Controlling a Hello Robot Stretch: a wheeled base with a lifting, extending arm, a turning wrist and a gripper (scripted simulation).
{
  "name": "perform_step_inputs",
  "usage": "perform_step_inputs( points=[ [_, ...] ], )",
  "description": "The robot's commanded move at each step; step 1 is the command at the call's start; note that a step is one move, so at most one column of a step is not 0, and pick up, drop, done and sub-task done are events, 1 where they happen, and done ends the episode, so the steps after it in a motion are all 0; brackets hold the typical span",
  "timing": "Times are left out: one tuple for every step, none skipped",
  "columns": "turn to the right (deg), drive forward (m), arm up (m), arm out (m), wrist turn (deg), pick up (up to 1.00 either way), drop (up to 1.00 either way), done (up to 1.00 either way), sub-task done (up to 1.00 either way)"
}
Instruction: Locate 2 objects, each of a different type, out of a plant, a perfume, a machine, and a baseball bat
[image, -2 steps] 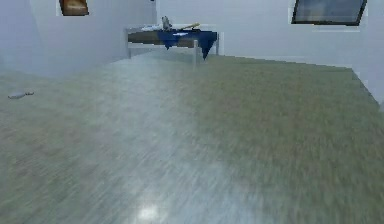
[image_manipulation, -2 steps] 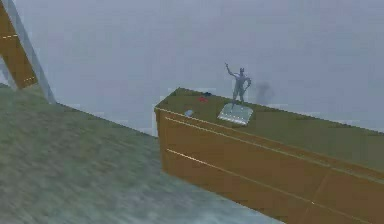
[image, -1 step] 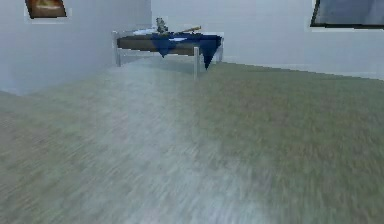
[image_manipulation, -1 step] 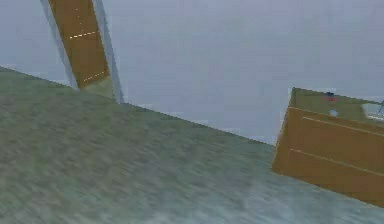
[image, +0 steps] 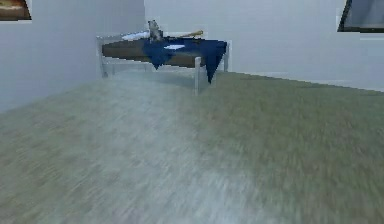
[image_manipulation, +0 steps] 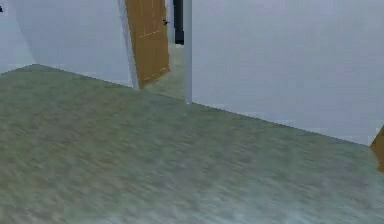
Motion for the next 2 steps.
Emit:
perform_step_inputs(
  points=[
    [0.0,1.00,0.00,0.00,0.0,0.00,0.00,0.00,0.00],
    [0.0,1.00,0.00,0.00,0.0,0.00,0.00,0.00,0.00]
  ],
)
